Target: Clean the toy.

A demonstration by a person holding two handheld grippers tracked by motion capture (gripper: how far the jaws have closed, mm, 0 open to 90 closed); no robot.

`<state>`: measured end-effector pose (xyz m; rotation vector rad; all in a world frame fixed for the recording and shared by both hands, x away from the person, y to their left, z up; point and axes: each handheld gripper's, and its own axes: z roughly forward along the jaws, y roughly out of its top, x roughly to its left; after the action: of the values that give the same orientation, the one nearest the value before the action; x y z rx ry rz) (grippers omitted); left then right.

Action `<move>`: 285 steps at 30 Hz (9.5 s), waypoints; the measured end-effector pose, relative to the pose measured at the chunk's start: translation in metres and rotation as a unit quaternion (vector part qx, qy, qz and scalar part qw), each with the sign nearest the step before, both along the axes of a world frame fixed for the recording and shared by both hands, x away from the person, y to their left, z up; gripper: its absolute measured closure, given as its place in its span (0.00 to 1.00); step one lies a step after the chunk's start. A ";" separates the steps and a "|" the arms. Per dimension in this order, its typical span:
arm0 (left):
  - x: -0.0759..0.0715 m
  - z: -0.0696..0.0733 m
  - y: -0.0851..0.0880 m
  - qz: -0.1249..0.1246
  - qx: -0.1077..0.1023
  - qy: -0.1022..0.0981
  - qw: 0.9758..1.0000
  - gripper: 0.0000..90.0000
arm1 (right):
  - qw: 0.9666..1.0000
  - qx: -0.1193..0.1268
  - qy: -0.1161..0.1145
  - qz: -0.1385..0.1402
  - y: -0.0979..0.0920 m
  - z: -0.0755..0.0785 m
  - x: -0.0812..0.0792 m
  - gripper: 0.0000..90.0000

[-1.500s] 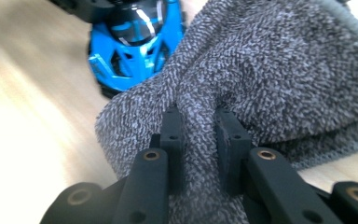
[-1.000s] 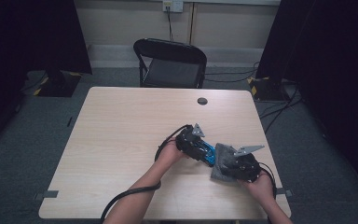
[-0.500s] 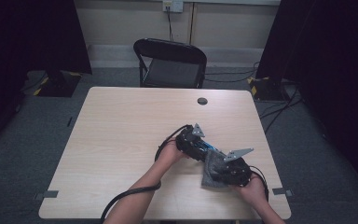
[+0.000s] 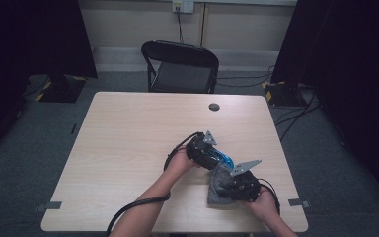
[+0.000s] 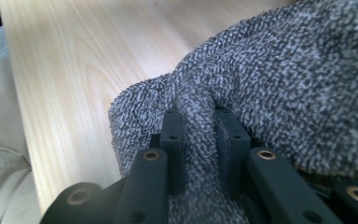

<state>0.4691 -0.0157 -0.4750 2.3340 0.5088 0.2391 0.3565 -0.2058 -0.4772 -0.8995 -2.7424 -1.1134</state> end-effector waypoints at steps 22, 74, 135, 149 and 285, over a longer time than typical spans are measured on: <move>0.000 0.000 0.000 -0.001 -0.002 0.000 1.000 0.20 | 0.999 0.022 0.001 0.032 -0.007 0.016 -0.012 0.84; -0.004 -0.001 -0.004 -0.013 -0.005 -0.007 1.000 0.21 | 0.988 -0.044 -0.063 -0.136 -0.077 0.040 0.113 0.81; -0.008 -0.003 -0.006 -0.017 -0.016 -0.011 1.000 0.21 | 0.953 -0.124 -0.075 -0.264 -0.062 -0.005 0.119 0.56; -0.009 -0.005 -0.006 -0.018 -0.025 -0.013 0.999 0.21 | 0.973 -0.093 -0.101 -0.187 -0.038 0.006 0.126 0.75; -0.011 -0.005 -0.010 -0.030 -0.027 -0.008 0.999 0.21 | 0.992 -0.062 -0.064 -0.092 -0.059 -0.001 0.105 0.82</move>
<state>0.4578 -0.0258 -0.4800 2.2886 0.4317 0.2125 0.4614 -0.2648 -0.4780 -1.1584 -2.9096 -1.0720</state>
